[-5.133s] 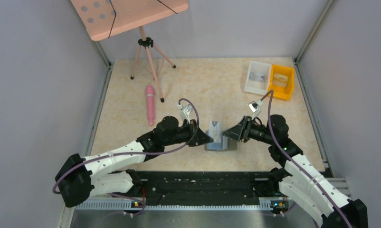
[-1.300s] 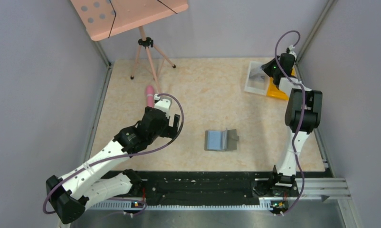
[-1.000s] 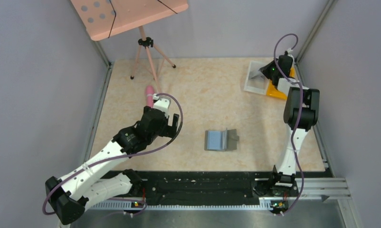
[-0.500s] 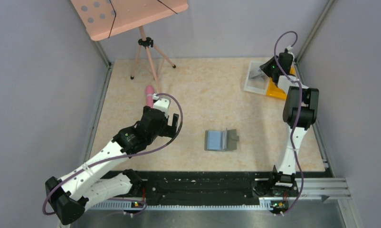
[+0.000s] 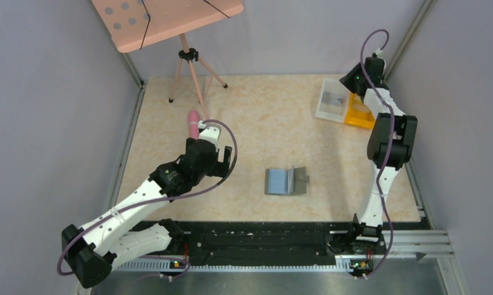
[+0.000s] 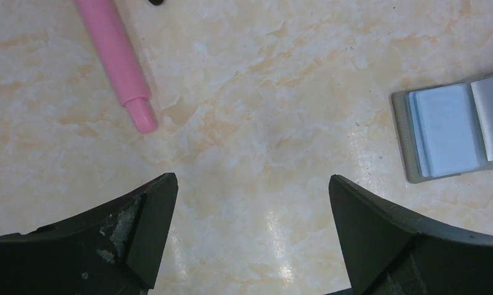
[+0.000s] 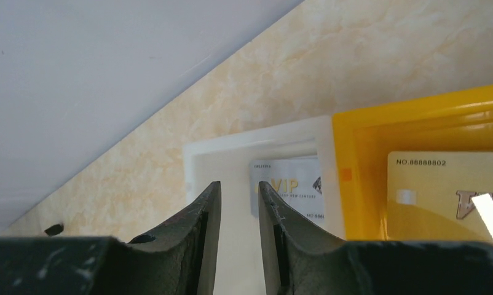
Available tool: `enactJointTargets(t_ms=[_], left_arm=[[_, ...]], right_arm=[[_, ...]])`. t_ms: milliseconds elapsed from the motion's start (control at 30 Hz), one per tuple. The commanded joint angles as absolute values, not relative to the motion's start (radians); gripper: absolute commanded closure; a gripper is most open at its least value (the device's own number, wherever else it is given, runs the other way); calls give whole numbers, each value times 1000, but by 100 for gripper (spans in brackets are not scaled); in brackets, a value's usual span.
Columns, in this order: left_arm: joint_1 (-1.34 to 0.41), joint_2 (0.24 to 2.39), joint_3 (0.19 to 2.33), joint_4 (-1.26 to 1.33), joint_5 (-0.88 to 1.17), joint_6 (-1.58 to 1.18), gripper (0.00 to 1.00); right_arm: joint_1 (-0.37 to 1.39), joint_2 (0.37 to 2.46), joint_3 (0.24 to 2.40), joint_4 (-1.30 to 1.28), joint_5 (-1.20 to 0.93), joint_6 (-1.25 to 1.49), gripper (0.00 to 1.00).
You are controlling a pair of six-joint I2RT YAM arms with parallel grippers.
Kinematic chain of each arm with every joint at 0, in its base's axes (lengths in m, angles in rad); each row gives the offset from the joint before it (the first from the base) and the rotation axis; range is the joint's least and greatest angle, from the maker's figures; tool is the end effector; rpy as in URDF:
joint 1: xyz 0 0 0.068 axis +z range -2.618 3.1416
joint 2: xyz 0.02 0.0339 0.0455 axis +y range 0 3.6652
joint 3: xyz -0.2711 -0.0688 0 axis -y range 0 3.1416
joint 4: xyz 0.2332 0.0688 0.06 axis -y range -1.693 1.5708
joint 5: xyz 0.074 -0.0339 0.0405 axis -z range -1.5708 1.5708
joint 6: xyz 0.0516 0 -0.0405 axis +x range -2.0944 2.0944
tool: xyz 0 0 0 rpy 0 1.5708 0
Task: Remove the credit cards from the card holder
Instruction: Remove the credit card from the card holder.
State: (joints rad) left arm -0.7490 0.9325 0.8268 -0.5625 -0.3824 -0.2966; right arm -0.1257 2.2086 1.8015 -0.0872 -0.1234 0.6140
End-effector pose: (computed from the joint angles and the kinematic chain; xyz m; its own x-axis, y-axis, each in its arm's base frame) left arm 0.1540 -0.1169 0.2908 -0.5559 0.1466 -0.8182 0.2664 0.9638 -0.0083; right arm 0.5262 -0.0601 0.2347 -0.3750 0.6237 -0.6859 0.2850 0.7816 0.5549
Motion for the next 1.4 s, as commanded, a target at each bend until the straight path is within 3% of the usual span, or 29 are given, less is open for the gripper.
enactJointTargets(t_ms=[0,300,467,667,900,1133,1233,1367], left_arm=[[-730,981,869,-587,-356,-409,1],[-591,961,802,-461,84,-559,3],[-584,920,761,-457,91,-618,5],[-578,894,725,-466,72,-666,7],[-579,864,680,-410,138,-685,7],[-578,814,625,-364,171,-674,9],[-579,798,613,-360,178,-674,10],[-579,777,605,-361,159,-677,11]], right_arm=[[-111,2031,1762,-156,-171,628,70],[115,1671,1372,-214,-175,607,67],[302,1468,1128,-216,-110,624,61],[491,1309,911,-174,-116,711,61],[691,1274,847,-193,-19,756,60],[775,1307,791,-212,121,772,50],[793,1312,762,-222,167,777,39],[804,1335,741,-224,183,781,37]])
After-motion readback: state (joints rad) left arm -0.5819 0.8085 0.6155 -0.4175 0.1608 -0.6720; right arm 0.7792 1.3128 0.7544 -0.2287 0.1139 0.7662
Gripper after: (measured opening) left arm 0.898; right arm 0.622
